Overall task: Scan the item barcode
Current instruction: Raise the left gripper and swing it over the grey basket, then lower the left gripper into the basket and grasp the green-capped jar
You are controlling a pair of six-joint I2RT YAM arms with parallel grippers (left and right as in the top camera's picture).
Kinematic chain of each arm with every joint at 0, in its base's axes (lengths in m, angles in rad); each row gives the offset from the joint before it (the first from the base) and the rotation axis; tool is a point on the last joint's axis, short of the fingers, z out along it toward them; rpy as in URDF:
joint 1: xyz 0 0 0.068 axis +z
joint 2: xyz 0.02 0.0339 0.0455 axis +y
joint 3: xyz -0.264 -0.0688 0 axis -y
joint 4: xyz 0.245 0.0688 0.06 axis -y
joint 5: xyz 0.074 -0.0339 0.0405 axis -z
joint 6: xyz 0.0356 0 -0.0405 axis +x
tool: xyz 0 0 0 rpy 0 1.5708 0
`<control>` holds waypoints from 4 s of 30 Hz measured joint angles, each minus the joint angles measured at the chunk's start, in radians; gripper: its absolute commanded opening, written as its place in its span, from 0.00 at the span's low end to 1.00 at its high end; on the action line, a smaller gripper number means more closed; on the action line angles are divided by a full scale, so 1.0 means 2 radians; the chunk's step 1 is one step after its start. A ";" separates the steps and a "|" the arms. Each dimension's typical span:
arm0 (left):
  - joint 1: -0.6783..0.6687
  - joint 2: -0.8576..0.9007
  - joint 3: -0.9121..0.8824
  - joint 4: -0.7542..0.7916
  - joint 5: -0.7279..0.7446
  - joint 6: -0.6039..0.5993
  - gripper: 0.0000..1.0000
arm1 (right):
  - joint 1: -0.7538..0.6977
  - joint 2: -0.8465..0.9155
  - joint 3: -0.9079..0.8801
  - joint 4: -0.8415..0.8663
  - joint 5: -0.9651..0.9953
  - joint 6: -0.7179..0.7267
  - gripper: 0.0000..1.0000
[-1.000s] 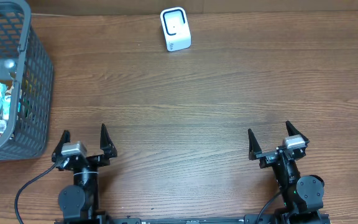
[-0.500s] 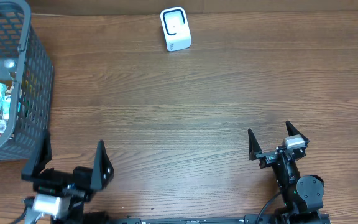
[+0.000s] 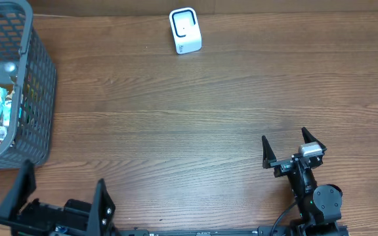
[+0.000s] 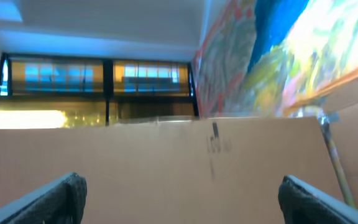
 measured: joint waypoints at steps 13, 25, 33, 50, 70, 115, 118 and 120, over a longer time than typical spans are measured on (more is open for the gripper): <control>0.000 0.462 0.607 -0.542 0.069 0.064 0.99 | 0.000 0.000 0.000 0.001 0.000 0.000 1.00; 0.000 0.592 0.640 -0.589 0.077 0.045 0.99 | 0.000 0.000 0.000 0.001 0.000 0.000 1.00; 0.000 0.590 0.641 -0.615 0.077 0.039 1.00 | 0.000 0.000 0.000 0.001 0.000 0.000 1.00; 0.000 0.627 0.642 -0.720 0.077 0.036 1.00 | 0.000 0.000 0.000 0.000 0.000 0.000 1.00; 0.000 0.693 0.642 -0.720 0.077 0.036 1.00 | 0.000 0.000 0.000 0.001 0.000 0.000 1.00; 0.310 0.747 0.646 -0.559 -0.043 -0.021 0.78 | 0.000 -0.001 0.000 0.000 0.000 0.000 1.00; 0.342 0.769 0.647 -0.602 -0.052 0.002 0.96 | 0.000 -0.001 0.000 0.001 0.000 0.000 1.00; 0.353 0.794 0.647 -0.635 -0.062 0.023 0.99 | 0.000 -0.001 0.000 0.000 0.000 0.000 1.00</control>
